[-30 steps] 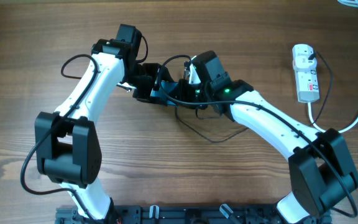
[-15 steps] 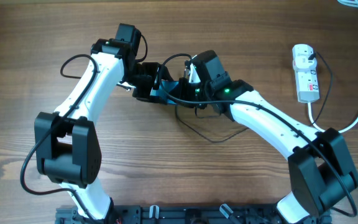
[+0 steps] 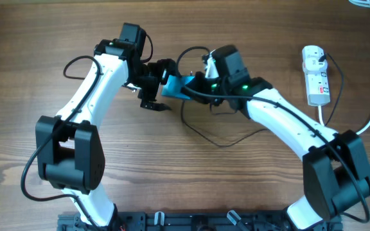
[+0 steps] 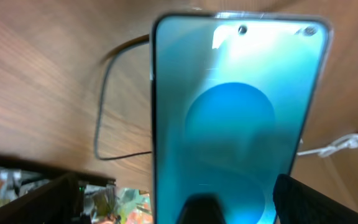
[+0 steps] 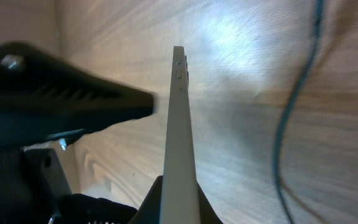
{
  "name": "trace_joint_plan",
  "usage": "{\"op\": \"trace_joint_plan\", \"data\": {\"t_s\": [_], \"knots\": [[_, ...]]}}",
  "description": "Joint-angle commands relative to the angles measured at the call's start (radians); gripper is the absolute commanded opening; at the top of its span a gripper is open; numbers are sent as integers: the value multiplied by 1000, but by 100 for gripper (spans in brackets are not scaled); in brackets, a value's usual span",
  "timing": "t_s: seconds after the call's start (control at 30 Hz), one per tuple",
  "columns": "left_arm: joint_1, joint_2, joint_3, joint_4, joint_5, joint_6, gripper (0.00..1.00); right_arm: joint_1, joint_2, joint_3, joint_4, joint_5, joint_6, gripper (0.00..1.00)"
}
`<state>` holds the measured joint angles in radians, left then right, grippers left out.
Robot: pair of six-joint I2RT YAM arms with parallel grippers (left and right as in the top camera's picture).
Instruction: Plug charger to phone and switch on socket
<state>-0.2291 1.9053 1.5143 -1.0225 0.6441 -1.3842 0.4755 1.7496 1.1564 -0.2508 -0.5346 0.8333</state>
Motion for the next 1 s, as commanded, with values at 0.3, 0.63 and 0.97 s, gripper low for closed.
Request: {"op": "trace_joint_plan", "data": {"t_s": [0.3,0.63,0.97], "knots": [[63,-30,12,264,254,531,98,-176,-93,20,38,-128,-21,4],[215,-30,12,407,705,752,100,-133,-251,20,135,145,315,4],[214,-30,12,418,521,504,93,131,-241,20,190,658,845,5]]}}
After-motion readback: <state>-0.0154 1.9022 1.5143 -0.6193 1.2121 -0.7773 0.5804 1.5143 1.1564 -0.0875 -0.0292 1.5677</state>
